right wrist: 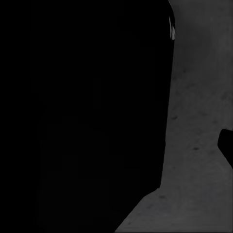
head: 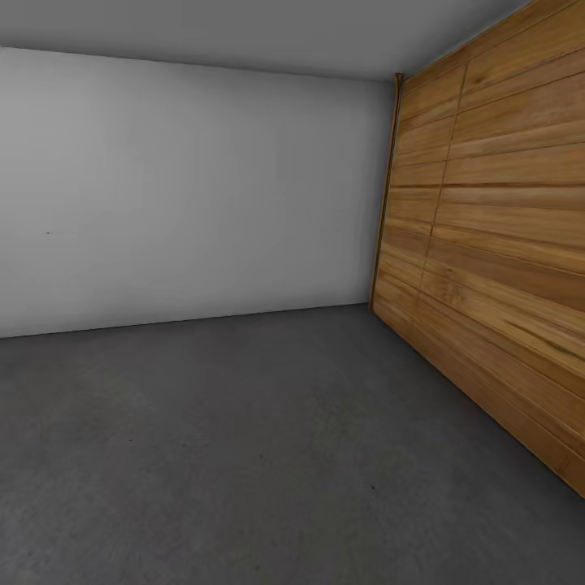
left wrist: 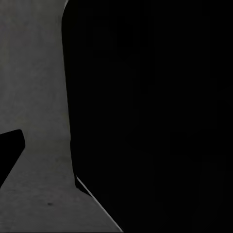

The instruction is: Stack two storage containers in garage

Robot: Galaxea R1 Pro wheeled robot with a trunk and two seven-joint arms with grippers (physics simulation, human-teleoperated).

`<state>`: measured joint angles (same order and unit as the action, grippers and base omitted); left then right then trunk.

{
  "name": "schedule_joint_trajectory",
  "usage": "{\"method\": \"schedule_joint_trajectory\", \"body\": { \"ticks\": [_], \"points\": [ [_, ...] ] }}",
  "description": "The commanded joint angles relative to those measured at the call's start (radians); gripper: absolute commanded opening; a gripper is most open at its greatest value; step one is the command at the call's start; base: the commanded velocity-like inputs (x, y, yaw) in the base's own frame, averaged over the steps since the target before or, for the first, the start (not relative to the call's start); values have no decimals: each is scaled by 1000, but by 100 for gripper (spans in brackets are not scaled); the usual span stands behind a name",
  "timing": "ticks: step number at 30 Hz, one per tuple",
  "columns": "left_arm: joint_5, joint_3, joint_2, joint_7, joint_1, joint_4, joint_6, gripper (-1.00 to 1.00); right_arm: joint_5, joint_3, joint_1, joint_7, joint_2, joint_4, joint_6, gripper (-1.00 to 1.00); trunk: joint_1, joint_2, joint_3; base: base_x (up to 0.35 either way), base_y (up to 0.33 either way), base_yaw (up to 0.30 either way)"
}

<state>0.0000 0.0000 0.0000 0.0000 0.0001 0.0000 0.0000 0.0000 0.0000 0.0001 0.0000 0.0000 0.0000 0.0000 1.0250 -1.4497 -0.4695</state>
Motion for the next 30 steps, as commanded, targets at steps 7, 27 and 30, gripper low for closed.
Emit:
{"method": "schedule_joint_trajectory", "body": {
  "ticks": [7,27,30],
  "points": [
    [0,3,8,-2,-2,-22,-12,100,11,7,-2,-2,-4,0,-27,100,0,0,0,0,0,0],
    [0,3,8,-2,-2,-26,-12,100,12,8,-2,-2,3,0,-41,100,0,0,0,0,0,90],
    [0,3,8,-2,-2,-26,-13,100,13,6,-2,-2,5,0,-42,100,0,0,0,0,0,269]
  ]
}}
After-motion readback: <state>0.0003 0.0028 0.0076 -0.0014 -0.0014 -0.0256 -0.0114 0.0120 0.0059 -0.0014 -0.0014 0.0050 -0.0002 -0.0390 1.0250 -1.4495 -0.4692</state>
